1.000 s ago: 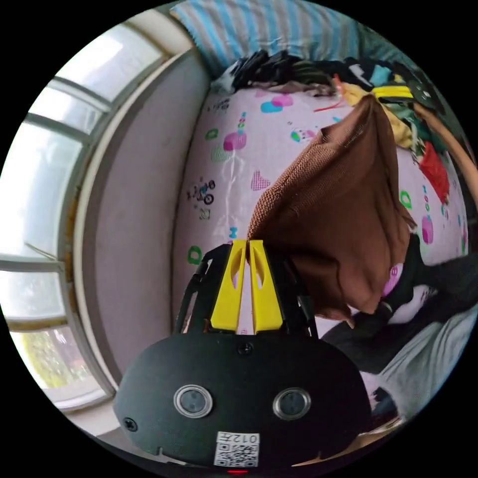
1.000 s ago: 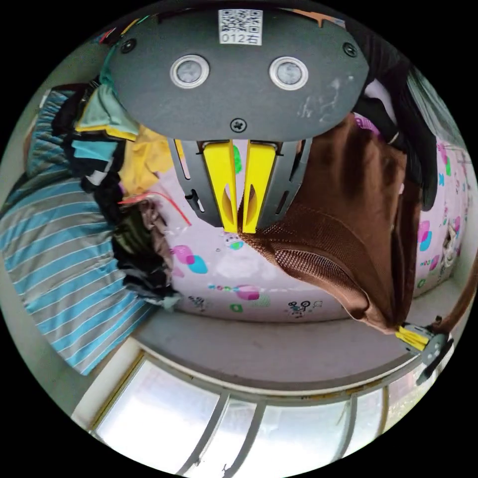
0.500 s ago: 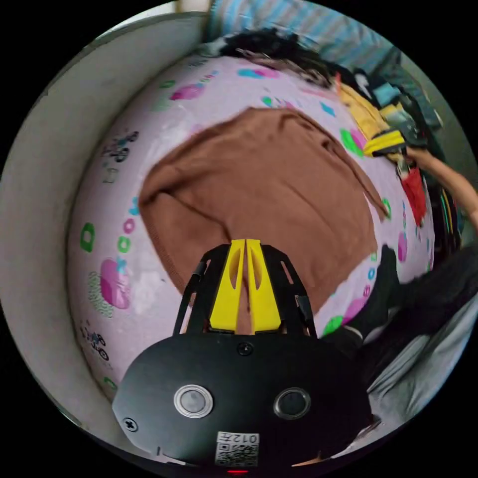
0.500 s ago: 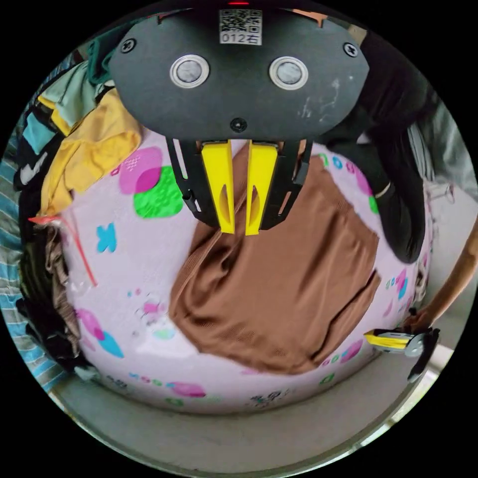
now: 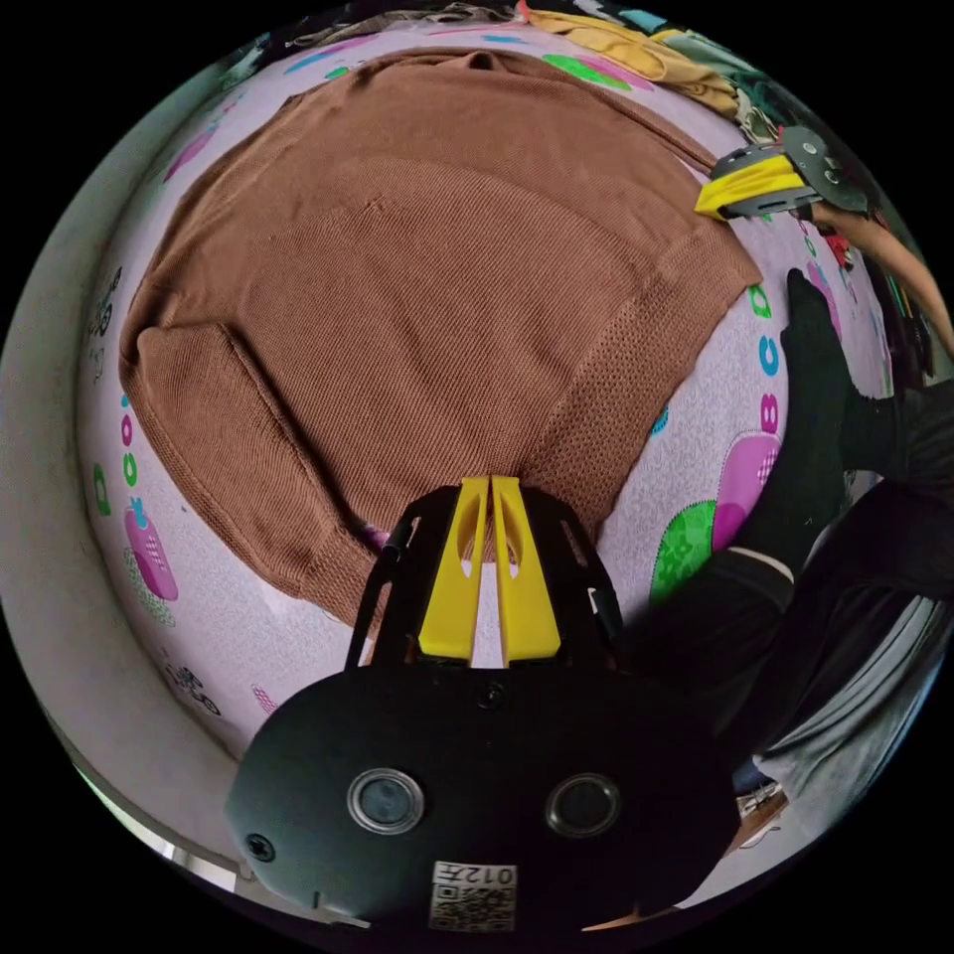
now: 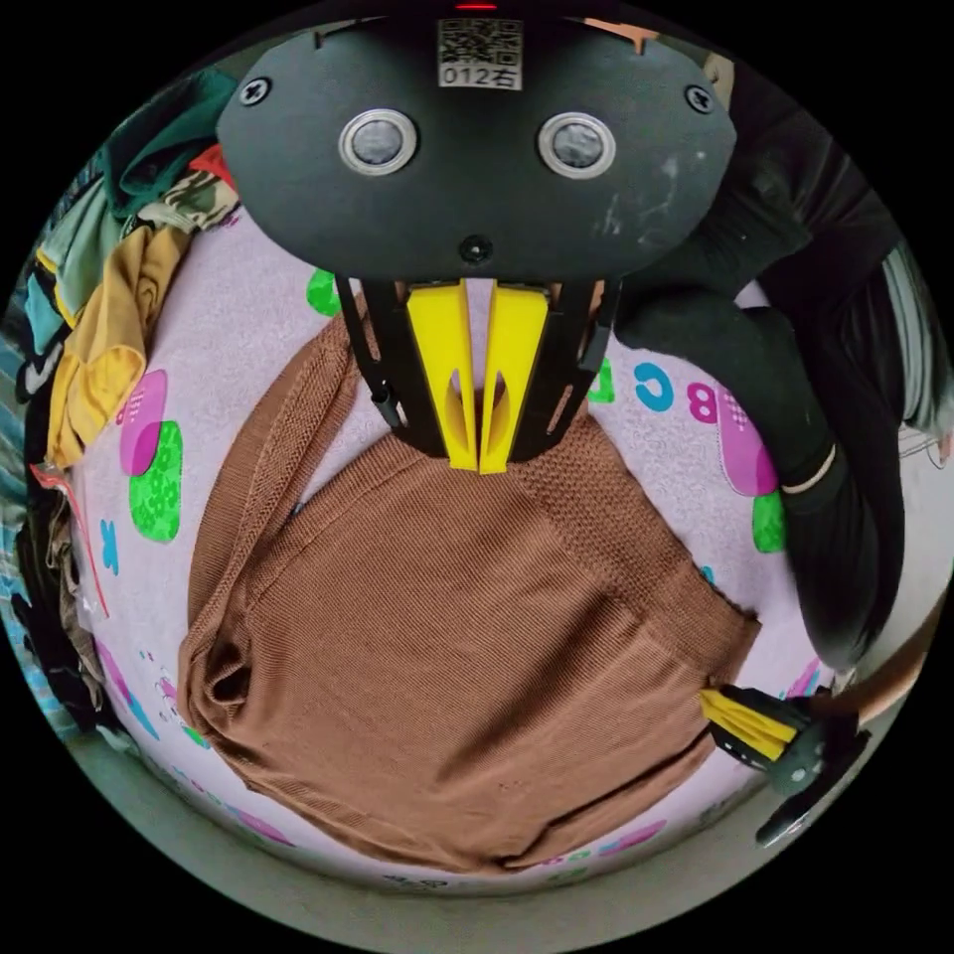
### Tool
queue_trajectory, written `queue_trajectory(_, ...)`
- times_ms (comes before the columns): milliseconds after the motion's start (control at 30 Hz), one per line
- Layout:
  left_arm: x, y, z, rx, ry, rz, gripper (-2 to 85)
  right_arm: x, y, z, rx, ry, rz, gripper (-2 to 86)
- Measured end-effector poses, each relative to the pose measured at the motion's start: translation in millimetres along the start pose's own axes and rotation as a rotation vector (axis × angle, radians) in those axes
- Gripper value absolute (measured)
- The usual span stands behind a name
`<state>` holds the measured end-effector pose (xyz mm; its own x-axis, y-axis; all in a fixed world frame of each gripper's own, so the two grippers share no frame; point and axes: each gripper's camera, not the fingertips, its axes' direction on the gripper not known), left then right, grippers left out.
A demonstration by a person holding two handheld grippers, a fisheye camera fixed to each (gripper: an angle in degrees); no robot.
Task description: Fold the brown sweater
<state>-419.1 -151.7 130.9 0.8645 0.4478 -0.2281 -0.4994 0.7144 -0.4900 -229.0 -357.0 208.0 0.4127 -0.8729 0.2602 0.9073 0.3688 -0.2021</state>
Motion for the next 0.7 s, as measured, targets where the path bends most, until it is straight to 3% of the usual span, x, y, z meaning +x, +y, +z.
queue_trajectory(167, -6.2, -12.3, 15.4, -0.048, 0.021, 0.055, 0.5, -10.9, -17.9, 28.0, -0.176, 0.167, -0.198, -1.0)
queue_trajectory(400, -22.5, -32.4, 26.9, -0.023, 0.060, 0.032, 0.6, 9.9, -58.9, 57.2, -0.290, 0.078, -0.213, -0.8)
queue_trajectory(533, -48.7, -23.9, 14.5, 0.047, 0.166, -0.055, 0.5, 35.5, -58.5, 63.8, -0.227, -0.047, -0.133, -0.8)
queue_trajectory(700, -123.1, -19.6, -7.2, 0.191, 0.060, -0.355, 0.5, 72.8, -54.9, 58.4, -0.016, -0.153, 0.007, -0.8)
